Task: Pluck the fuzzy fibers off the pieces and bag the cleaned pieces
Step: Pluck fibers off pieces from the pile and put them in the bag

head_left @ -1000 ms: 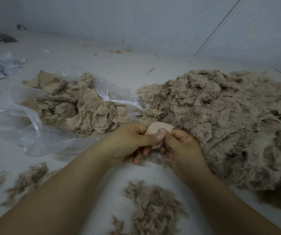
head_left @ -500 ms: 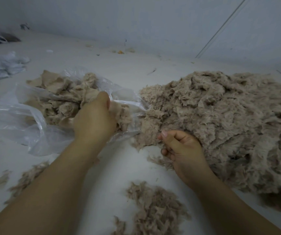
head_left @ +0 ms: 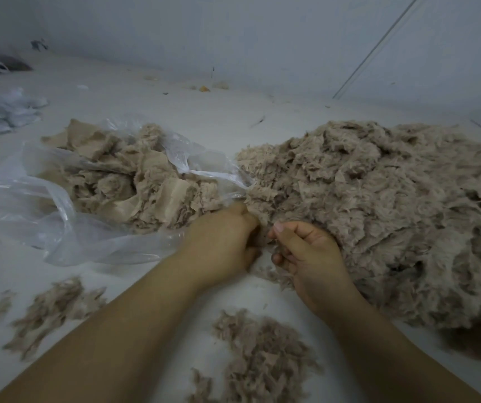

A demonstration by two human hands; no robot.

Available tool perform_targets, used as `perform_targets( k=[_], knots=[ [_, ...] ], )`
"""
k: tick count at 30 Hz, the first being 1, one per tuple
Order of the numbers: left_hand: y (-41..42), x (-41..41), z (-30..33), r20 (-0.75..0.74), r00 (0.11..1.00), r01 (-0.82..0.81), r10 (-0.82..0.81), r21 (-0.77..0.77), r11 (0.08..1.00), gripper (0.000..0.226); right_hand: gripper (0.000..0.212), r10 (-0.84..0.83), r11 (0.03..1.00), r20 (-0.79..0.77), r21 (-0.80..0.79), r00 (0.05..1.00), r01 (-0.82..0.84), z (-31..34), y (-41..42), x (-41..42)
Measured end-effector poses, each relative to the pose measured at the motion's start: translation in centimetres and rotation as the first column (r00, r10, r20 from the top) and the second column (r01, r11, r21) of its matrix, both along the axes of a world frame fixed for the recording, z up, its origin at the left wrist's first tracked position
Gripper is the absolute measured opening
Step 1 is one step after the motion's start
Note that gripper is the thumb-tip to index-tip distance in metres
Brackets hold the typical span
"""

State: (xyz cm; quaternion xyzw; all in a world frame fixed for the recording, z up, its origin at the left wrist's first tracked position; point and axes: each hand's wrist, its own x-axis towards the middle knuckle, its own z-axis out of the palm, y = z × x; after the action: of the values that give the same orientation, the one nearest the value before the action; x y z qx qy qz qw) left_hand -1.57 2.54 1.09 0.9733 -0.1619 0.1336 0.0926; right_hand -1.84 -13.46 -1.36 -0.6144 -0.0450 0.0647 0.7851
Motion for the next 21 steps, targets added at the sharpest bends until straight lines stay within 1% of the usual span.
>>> perform_targets(
  k=[1, 2, 3, 4, 6, 8, 10, 12, 14, 16, 18, 19, 21],
  knots=[
    [-0.3, 0.1, -0.6, -0.006, 1.000, 0.005, -0.004, 0.059, 0.998, 0.021, 0.032, 0.004, 1.000, 0.005, -0.007, 1.000, -0.004, -0.1, 0.0, 0.0],
    [-0.5, 0.3, -0.8, 0.032, 0.999, -0.014, 0.011, 0.092, 0.996, 0.019, 0.033, 0.006, 1.000, 0.009, -0.011, 1.000, -0.005, -0.1, 0.0, 0.0],
    [-0.6, 0.4, -0.8, 0.073, 0.997, -0.040, 0.032, 0.106, 0.994, 0.013, 0.033, 0.003, 1.000, 0.009, -0.010, 1.000, -0.003, -0.1, 0.0, 0.0],
    [-0.5, 0.5, -0.9, 0.101, 0.994, -0.046, 0.038, 0.079, 0.996, 0.009, 0.033, -0.003, 1.000, 0.006, -0.005, 1.000, 0.003, -0.1, 0.0, 0.0],
    [-0.3, 0.7, -1.0, 0.077, 0.997, 0.034, -0.025, -0.111, 0.993, 0.007, 0.029, -0.006, 1.000, 0.004, 0.010, 1.000, 0.006, -0.2, 0.0, 0.1],
    [0.0, 0.4, -0.8, 0.079, 0.990, 0.137, -0.119, -0.291, 0.947, 0.014, 0.024, 0.004, 1.000, 0.013, 0.015, 1.000, -0.004, -0.2, -0.1, 0.2],
    [0.1, 0.0, -0.6, 0.095, 0.985, 0.172, -0.146, -0.378, 0.910, 0.020, 0.031, 0.017, 0.999, 0.024, 0.027, 1.000, -0.017, -0.4, -0.2, 0.3],
    [0.1, -0.2, -0.4, 0.060, 0.986, 0.168, -0.157, -0.431, 0.887, 0.022, 0.039, 0.029, 0.999, 0.026, 0.039, 0.999, -0.030, -0.4, -0.3, 0.4],
    [-0.2, -0.3, -0.2, 0.005, 0.981, 0.171, -0.194, -0.495, 0.852, 0.023, 0.035, 0.024, 0.999, 0.018, 0.038, 1.000, -0.025, -0.4, -0.3, 0.4],
    [-0.7, -0.4, 0.1, -0.024, 0.976, 0.153, -0.216, -0.626, 0.764, 0.020, 0.023, 0.005, 1.000, -0.003, 0.021, 1.000, -0.005, -0.2, -0.1, 0.4],
    [-1.1, -0.6, 0.4, -0.091, 0.967, 0.072, -0.236, -0.795, 0.602, 0.020, 0.018, -0.008, 1.000, -0.011, -0.007, 1.000, 0.008, -0.3, -0.1, 0.4],
    [-1.2, -0.7, 0.5, -0.134, 0.958, 0.018, -0.254, -0.855, 0.519, 0.021, 0.015, -0.007, 1.000, -0.008, -0.014, 1.000, 0.007, -0.2, -0.1, 0.4],
    [-1.3, -0.7, 0.6, -0.215, 0.936, -0.086, -0.278, -0.907, 0.413, 0.020, 0.010, 0.005, 1.000, -0.005, -0.015, 1.000, -0.005, -0.1, -0.1, 0.3]
  ],
)
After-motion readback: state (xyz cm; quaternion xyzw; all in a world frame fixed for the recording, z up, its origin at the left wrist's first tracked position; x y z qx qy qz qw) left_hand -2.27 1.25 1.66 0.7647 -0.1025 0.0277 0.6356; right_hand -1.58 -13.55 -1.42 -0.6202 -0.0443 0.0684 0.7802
